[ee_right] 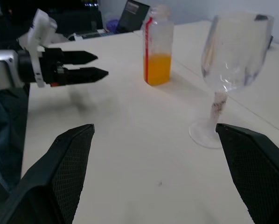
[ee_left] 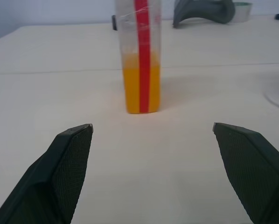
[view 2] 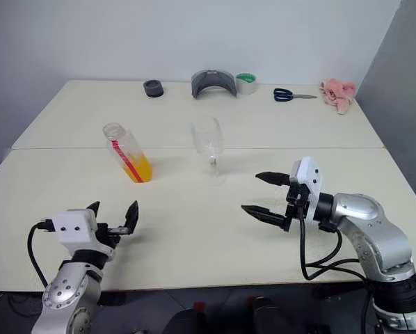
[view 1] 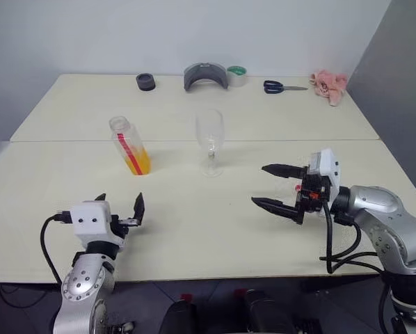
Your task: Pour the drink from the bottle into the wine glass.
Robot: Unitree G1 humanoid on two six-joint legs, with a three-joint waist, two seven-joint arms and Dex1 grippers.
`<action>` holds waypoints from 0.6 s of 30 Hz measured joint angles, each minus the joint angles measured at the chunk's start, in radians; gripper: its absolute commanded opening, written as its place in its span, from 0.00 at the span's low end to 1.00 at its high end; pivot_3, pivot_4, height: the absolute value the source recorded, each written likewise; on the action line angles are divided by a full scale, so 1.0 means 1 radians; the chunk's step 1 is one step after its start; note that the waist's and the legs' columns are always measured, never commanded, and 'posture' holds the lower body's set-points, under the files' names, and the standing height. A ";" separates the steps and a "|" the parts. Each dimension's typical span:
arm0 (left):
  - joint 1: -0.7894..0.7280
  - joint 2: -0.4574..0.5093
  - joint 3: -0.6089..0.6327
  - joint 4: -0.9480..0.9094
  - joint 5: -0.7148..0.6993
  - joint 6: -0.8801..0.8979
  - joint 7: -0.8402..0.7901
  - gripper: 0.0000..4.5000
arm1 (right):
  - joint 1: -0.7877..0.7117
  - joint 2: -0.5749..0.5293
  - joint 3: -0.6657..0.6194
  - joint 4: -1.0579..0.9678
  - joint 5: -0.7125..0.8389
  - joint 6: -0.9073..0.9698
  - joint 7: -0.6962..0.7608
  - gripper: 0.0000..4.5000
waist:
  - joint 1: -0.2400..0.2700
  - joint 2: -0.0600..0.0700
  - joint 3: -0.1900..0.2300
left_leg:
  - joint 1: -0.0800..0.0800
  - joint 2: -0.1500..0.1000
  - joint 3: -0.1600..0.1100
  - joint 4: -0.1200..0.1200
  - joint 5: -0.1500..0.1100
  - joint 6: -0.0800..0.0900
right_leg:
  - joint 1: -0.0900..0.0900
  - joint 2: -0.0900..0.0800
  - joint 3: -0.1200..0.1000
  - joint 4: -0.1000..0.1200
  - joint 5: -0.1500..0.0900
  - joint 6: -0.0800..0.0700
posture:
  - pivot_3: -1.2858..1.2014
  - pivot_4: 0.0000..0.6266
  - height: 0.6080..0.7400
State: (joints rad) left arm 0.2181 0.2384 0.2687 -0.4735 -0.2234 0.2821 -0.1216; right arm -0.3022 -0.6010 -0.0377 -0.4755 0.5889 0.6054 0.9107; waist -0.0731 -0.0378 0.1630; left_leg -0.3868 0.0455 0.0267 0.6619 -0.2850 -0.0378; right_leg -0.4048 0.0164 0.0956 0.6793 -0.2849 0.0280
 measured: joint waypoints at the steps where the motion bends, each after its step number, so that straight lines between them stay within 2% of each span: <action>1: -0.007 0.003 0.001 0.014 0.002 -0.004 -0.002 1.00 | 0.001 -0.001 -0.003 -0.013 0.018 0.014 -0.010 0.99 | 0.002 -0.001 0.000 | 0.000 0.000 0.000 0.000 0.000 0.000 | 0.000 0.000 0.000 0.000 0.000 0.000 | 0.52 0.24 1.00; 10: -0.155 0.062 0.035 0.152 -0.032 -0.002 -0.049 1.00 | 0.000 0.000 -0.007 -0.069 0.096 0.096 -0.106 0.99 | 0.017 -0.003 0.002 | -0.001 0.000 0.000 0.001 0.000 0.000 | 0.000 0.000 -0.001 0.000 0.000 0.000 | 0.52 0.24 1.00; 18: -0.274 0.123 0.017 0.276 -0.035 -0.003 -0.138 1.00 | -0.016 0.001 -0.005 -0.067 0.101 0.107 -0.135 0.99 | 0.019 -0.003 0.002 | -0.002 0.000 -0.001 0.000 0.000 0.000 | -0.001 0.000 -0.002 0.000 0.000 0.000 | 0.52 0.24 1.00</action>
State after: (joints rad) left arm -0.0559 0.3616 0.2856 -0.1975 -0.2585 0.2789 -0.2591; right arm -0.3183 -0.5996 -0.0428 -0.5427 0.6900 0.7126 0.7752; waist -0.0544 -0.0405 0.1647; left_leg -0.3891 0.0454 0.0258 0.6624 -0.2849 -0.0379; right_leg -0.4059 0.0160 0.0932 0.6794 -0.2847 0.0280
